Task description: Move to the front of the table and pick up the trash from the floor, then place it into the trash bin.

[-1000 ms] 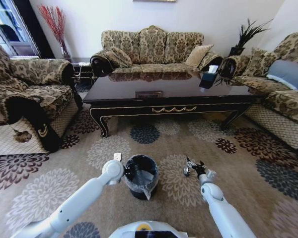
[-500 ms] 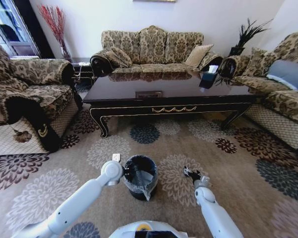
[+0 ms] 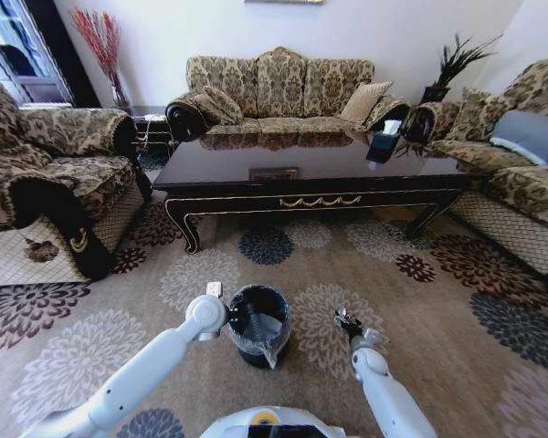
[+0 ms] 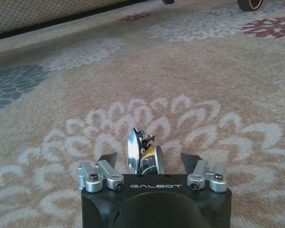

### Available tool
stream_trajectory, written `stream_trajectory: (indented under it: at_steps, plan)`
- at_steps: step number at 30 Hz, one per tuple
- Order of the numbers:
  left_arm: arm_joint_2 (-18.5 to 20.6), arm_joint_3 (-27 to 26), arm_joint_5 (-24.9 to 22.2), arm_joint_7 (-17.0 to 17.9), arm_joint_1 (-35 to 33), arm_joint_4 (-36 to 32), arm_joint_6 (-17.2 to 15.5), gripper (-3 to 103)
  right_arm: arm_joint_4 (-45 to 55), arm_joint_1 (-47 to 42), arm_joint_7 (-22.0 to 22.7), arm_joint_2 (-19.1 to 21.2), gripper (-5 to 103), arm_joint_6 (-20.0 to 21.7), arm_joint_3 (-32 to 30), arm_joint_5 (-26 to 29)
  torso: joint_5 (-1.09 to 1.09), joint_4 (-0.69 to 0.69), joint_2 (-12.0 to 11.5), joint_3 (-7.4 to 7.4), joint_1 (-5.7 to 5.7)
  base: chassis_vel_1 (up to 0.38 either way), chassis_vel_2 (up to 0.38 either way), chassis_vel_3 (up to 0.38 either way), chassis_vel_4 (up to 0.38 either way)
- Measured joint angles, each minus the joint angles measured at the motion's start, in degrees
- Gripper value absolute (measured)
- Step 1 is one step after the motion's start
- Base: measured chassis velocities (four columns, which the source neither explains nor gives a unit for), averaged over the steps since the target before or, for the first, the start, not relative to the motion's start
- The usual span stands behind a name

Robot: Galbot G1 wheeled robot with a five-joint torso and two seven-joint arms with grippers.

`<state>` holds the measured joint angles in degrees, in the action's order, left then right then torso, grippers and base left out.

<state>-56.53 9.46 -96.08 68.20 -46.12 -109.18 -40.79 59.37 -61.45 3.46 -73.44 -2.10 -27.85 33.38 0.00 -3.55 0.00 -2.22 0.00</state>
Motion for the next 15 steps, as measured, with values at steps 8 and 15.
stream_trajectory:
  at_steps: [8, 15]
  plan:
    - [-0.02, -0.52, 0.35, 0.02, -0.75, -0.09, 0.03, 0, 0.25, -0.68, -0.24, 0.00, 50, -0.19, 0.09, -0.45, 0.00, 0.00, 0.00, 0.00, 0.00, 0.000, 0.000, 0.000, 0.000]
    - [-0.21, -0.60, 0.56, 0.02, -1.18, -0.30, 0.14, 0, 0.80, -1.33, -0.36, -0.17, 27, -0.51, 0.04, -0.73, 0.00, 0.00, 0.00, 0.00, 0.00, 0.000, 0.000, 0.000, 0.000]
